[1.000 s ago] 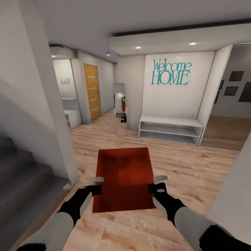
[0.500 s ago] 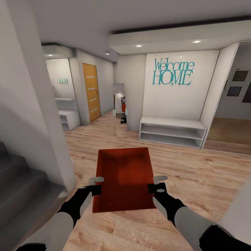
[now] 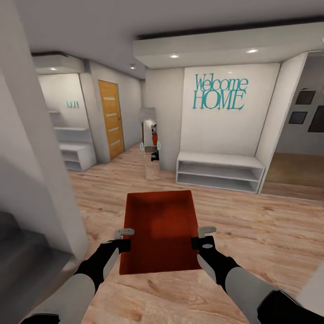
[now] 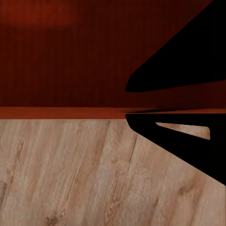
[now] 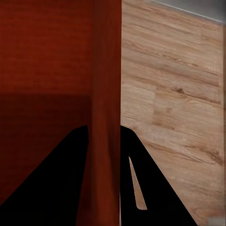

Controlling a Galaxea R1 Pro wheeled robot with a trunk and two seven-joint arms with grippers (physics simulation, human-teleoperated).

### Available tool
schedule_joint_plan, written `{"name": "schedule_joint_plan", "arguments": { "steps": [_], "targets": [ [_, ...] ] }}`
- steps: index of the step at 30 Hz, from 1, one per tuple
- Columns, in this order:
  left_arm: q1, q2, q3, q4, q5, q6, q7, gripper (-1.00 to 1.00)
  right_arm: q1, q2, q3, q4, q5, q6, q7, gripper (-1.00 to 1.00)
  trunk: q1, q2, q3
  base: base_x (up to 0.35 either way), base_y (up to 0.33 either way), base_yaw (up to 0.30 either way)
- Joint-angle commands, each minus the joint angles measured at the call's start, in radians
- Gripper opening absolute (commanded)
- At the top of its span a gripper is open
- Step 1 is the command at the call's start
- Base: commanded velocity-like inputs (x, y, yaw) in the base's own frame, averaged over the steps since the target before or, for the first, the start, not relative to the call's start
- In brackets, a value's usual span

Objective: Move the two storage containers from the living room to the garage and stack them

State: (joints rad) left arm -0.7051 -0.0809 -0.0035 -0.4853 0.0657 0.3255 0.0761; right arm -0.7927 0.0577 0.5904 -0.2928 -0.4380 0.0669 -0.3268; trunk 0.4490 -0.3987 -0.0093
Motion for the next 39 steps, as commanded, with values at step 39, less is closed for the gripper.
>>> {"name": "schedule_joint_plan", "arguments": {
  "steps": [39],
  "targets": [
    [0.001, 0.001, -0.013, 0.001, 0.016, 0.006, 0.011, -1.0, -0.002, -0.001, -0.009, -0.005, 0.018, 0.007, -0.008, -1.0, 0.001, -0.001, -0.002, 0.323, 0.0, -0.007]
  ]
}}
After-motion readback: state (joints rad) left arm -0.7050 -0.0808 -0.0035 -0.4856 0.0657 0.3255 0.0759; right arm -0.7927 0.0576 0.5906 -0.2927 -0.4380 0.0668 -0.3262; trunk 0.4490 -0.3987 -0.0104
